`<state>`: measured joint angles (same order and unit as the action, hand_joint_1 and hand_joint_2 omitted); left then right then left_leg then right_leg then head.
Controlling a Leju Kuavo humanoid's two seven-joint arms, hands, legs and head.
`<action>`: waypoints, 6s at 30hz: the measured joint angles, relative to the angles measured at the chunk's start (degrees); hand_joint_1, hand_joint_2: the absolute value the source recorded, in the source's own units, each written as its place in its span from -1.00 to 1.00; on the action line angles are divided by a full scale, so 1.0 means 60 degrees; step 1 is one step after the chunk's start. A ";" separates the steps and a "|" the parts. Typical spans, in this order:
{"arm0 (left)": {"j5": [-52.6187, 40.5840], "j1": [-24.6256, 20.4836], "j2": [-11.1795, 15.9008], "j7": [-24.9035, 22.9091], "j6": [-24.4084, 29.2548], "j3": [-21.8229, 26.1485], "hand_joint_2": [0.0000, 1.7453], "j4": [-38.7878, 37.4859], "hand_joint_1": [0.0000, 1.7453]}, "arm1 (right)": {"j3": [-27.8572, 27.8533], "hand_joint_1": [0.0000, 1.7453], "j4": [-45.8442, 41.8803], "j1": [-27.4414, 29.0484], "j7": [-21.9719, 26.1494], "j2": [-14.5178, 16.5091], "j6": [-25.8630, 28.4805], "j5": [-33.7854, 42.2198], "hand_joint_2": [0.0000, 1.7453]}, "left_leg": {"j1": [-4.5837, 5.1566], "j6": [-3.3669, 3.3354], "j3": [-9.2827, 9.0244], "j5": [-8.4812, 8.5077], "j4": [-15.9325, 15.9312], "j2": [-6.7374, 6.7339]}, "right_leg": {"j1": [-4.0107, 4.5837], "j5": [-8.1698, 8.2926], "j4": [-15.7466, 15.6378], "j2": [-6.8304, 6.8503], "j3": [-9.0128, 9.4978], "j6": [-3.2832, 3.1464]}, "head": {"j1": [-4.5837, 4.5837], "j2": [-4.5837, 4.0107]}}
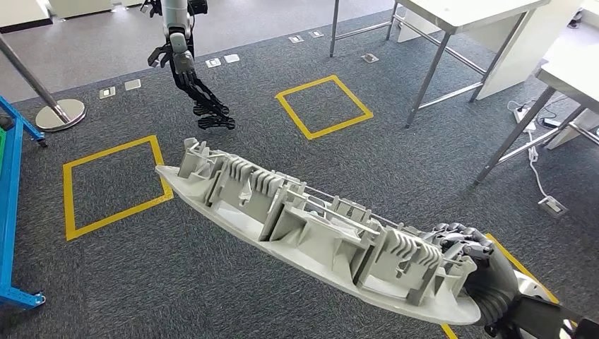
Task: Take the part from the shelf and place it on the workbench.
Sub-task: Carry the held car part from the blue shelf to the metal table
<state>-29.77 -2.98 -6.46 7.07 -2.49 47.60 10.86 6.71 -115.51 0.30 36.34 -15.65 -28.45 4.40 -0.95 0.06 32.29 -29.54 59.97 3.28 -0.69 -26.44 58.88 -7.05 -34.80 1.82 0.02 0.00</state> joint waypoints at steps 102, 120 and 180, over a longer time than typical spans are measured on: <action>-0.0227 0.0018 0.0117 0.0009 -0.0102 0.0321 -1.00 -0.0004 -1.00 | -0.0075 1.00 0.0245 -0.0178 -0.0429 0.0105 0.0424 -0.0109 1.00 | 0.0109 -0.0321 -0.0134 0.0099 -0.0211 -0.1185 | 0.0004 -0.0585 0.1702 0.1241 -0.0741 0.0175 | 0.0163 0.0000; -0.0112 0.0012 0.0121 0.0013 -0.0087 0.0520 -1.00 0.0012 -1.00 | 0.0275 1.00 0.0852 -0.0858 -0.0817 0.0333 0.0274 -0.0042 1.00 | 0.0013 0.0148 0.0182 0.0242 0.0046 -0.0482 | 0.0030 -0.0111 -0.0111 0.0990 0.0272 -0.0184 | -0.0004 0.0000; -0.0147 0.0019 0.0076 -0.0043 -0.0156 0.0823 -1.00 0.0025 -1.00 | 0.0423 1.00 0.1204 -0.1096 -0.0956 0.0539 0.0272 -0.0116 1.00 | 0.0082 0.0035 0.0560 0.0544 0.0181 -0.0498 | 0.0030 -0.0616 0.0024 0.1020 0.0626 -0.0234 | -0.0046 0.0000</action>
<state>-30.65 -2.87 -6.00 6.81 -3.43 52.54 11.01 9.25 -108.29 -6.28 30.60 -12.42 -26.81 3.70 -0.46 0.27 35.65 -26.28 61.06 0.30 -0.51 -30.13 59.02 -0.93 -31.05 0.42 -0.26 0.00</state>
